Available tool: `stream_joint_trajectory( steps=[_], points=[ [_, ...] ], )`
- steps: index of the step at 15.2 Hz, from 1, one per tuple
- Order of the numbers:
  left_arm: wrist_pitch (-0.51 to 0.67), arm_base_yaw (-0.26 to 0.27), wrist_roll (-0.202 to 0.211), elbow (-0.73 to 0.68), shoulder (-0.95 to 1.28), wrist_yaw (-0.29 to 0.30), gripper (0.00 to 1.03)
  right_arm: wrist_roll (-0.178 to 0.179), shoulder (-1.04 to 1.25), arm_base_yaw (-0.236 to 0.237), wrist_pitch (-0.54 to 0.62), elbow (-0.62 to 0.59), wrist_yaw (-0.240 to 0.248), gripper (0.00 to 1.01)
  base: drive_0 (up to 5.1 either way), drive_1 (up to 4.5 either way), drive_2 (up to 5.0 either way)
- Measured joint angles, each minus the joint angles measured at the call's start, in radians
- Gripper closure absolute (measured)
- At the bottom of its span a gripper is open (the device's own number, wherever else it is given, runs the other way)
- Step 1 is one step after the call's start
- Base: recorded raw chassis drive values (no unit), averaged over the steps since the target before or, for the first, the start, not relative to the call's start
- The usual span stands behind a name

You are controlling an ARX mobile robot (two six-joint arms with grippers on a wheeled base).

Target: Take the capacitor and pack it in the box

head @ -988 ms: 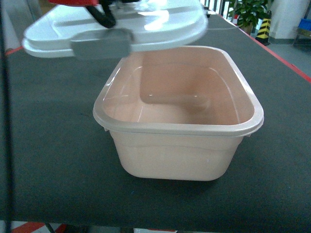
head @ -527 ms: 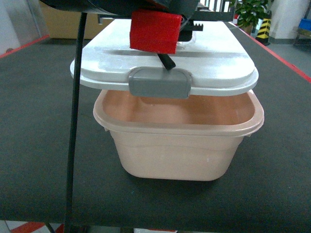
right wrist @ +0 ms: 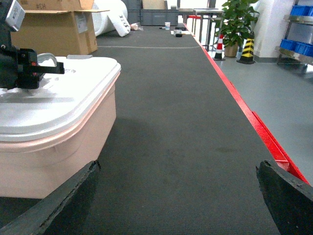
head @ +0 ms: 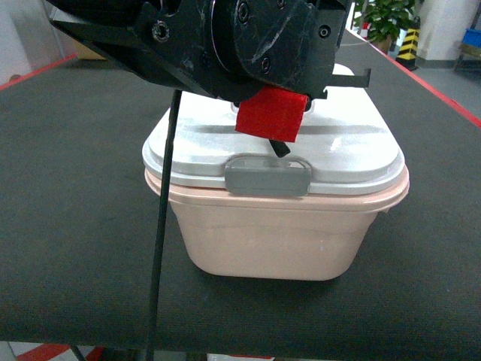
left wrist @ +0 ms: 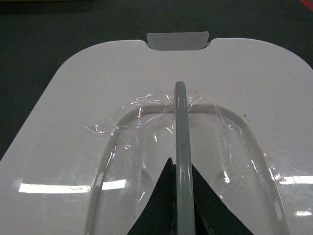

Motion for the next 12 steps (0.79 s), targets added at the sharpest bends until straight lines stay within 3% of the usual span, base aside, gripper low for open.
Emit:
stream_joint_trajectory(
  steps=[9,12],
  points=[
    [-0.01,-0.011,-0.01,0.003,0.0,-0.021,1.01,0.0,0.0,0.0,0.0,0.0,0.0,0.03,0.0,0.0,0.0],
    [-0.005,-0.011,-0.008,0.002,0.0,-0.019,0.93,0.0,0.0,0.0,0.0,0.0,0.0,0.03,0.0,0.0,0.0]
  ],
)
